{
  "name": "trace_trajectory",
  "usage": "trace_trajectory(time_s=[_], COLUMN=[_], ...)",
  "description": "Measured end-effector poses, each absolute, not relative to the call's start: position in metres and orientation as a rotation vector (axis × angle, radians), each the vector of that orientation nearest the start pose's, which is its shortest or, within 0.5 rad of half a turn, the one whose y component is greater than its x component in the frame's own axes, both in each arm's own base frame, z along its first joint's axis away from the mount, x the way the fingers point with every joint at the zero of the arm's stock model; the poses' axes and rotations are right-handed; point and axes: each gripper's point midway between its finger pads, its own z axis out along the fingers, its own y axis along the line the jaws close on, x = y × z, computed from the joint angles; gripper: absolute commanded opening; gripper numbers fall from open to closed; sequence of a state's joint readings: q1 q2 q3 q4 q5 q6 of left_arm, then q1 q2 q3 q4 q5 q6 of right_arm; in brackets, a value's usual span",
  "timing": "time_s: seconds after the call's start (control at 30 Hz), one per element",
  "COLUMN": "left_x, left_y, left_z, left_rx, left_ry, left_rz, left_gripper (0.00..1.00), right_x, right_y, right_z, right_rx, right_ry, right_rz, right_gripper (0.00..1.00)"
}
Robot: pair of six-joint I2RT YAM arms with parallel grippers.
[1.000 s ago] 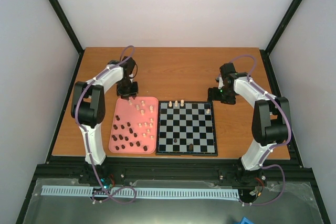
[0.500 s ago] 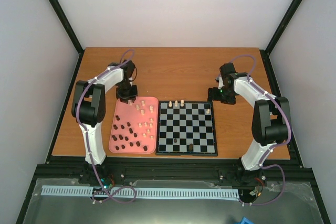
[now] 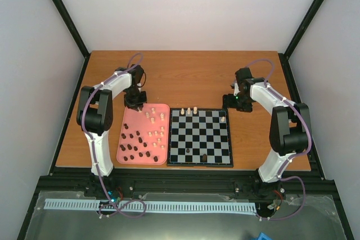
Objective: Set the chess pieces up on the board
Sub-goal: Pick up the chess piece from the storage box, then place the chess piece on the chessboard.
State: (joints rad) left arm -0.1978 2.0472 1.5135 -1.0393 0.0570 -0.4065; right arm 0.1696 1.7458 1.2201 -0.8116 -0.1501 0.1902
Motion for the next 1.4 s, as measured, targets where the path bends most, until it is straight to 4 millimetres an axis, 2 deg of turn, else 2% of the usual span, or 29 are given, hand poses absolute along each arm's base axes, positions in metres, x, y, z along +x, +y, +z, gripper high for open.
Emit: trace_trajectory(time_s=[0.27,0.43,0.57,0.73,0.83,0.97,1.2,1.4], left_x=[0.371,0.383,0.398,0.400,0.396,0.381,0.360,0.351], left_y=[-0.086,-0.101,-0.136,-0.191,-0.219,-0.242,-0.261,-0.266], left_z=[0.033,0.056,0.086,0.114,0.113,0.099,0.089,0.082], left_rx=[-0.332,-0.279,-0.156,0.022,0.108,0.202,0.290,0.322], left_ry=[3.154,3.115,3.045,2.988,2.996,3.042,3.095,3.119], left_rz=[-0.096,-0.120,-0.167,-0.231,-0.250,-0.250,-0.257,-0.253], left_gripper=[0.01,0.01,0.01,0.01,0.01,0.01,0.02,0.03], right_x=[0.355,0.355,0.355,0.355,0.355,0.356,0.353,0.352], right_y=[0.087,0.087,0.087,0.087,0.087,0.087,0.086,0.086], right_z=[0.065,0.065,0.065,0.065,0.065,0.065,0.063,0.063], right_rx=[0.006,0.006,0.006,0.006,0.006,0.006,0.007,0.007], right_ry=[2.927,2.927,2.927,2.926,2.925,2.923,2.922,2.921], right_rz=[0.278,0.278,0.278,0.278,0.278,0.277,0.274,0.274], right_gripper=[0.89,0.89,0.89,0.89,0.89,0.89,0.89,0.89])
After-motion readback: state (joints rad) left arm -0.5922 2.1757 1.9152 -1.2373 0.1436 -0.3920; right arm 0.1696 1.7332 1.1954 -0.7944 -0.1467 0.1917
